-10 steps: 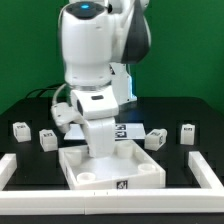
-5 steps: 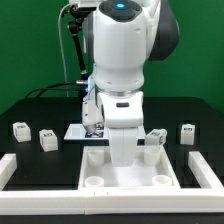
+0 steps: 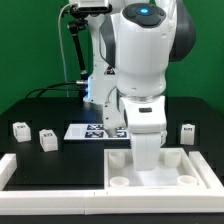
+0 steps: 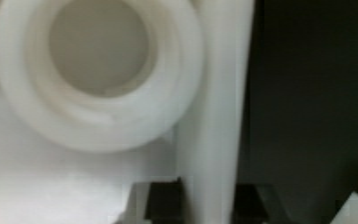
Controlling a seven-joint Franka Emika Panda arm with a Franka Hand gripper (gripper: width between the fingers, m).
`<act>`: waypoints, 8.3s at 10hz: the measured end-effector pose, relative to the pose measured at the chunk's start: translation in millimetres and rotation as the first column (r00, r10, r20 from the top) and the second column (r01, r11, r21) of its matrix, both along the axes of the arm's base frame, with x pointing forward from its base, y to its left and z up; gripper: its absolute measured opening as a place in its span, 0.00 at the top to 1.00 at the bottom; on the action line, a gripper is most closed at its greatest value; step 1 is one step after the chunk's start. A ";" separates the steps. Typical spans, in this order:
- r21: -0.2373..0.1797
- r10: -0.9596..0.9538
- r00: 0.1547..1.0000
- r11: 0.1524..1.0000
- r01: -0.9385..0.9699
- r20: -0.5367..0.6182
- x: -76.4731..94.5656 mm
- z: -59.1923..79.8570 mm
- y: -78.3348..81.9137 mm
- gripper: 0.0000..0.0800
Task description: Assemble square table
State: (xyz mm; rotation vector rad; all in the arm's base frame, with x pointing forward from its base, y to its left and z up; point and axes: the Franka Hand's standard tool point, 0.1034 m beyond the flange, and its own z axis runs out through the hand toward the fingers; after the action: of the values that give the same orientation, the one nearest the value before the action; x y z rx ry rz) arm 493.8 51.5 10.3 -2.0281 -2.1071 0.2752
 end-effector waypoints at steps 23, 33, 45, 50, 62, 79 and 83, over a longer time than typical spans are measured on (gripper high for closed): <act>-0.199 -0.557 0.827 0.804 0.561 0.082 -39.2 59.1 45.4 0.19; -0.332 -0.963 -0.093 -0.177 0.926 0.254 -72.6 44.2 109.5 0.19; -0.754 -0.978 -0.087 -0.203 0.625 0.191 -98.5 27.2 111.2 0.19; -0.794 -0.975 -0.100 -0.221 0.567 0.200 -112.2 6.5 137.5 0.19; -0.814 -0.978 -0.084 -0.206 0.543 0.191 -124.9 -6.2 134.7 0.64; -0.348 -0.979 -0.053 -0.120 0.930 0.197 -20.1 112.5 80.9 0.64; -0.036 -0.977 -0.144 -0.152 0.988 0.154 44.1 135.8 66.2 0.64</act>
Offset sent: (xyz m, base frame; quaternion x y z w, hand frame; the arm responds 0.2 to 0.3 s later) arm 0.0000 0.0000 0.0000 0.0000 0.0000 0.0000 1.0000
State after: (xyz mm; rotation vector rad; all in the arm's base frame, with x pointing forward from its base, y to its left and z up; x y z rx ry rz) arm 537.9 117.7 146.1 -3.0118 0.1746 0.0265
